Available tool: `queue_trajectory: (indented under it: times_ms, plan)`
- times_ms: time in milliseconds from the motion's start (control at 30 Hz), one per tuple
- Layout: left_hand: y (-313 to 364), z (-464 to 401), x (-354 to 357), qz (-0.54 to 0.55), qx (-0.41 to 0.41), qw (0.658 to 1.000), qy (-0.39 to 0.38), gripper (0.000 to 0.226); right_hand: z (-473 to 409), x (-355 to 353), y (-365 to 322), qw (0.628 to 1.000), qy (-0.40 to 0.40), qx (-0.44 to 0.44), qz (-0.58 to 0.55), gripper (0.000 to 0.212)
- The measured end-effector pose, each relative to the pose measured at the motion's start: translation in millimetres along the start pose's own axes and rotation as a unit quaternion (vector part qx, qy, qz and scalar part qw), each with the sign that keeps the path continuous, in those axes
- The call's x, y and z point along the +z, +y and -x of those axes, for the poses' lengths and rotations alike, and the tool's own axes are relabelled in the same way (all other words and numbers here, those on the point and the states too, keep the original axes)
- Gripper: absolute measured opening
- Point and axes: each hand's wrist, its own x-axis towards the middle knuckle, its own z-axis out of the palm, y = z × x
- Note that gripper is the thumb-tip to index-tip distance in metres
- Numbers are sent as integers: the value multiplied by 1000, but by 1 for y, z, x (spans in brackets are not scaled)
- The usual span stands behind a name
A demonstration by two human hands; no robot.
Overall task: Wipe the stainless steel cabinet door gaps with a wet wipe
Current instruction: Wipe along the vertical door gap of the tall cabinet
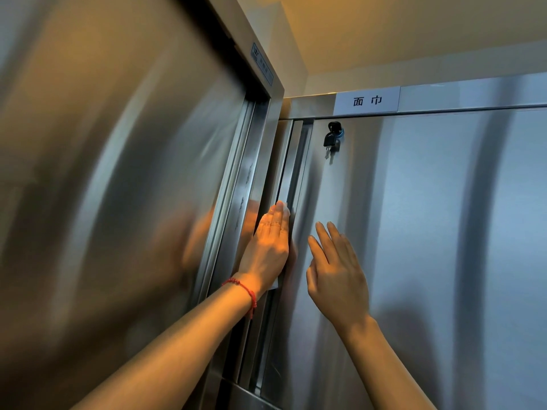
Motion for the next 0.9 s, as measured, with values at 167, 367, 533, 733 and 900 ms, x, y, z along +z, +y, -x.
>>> queue_trajectory:
  times_ms: [167, 367, 533, 733, 900]
  plan:
    - [-1, 13, -7, 18, 11, 999, -31, 47, 3, 1, -1, 1000, -2, -1, -12, 49]
    - [-2, 24, -14, 73, 25, 996, -36, 47, 13, 0, -6, 999, -9, -11, -36, 47]
    - [-4, 32, -21, 86, 39, 996, -8, 48, 25, 0, -11, 998, -4, -7, -62, 46]
    - [-4, 46, -30, 153, 44, 987, -12, 50, 35, -4, -16, 996, -11, 7, -87, 45]
    - [-6, 57, -36, 166, 46, 985, 1, 43, 41, -8, -20, 995, -7, 18, -95, 42]
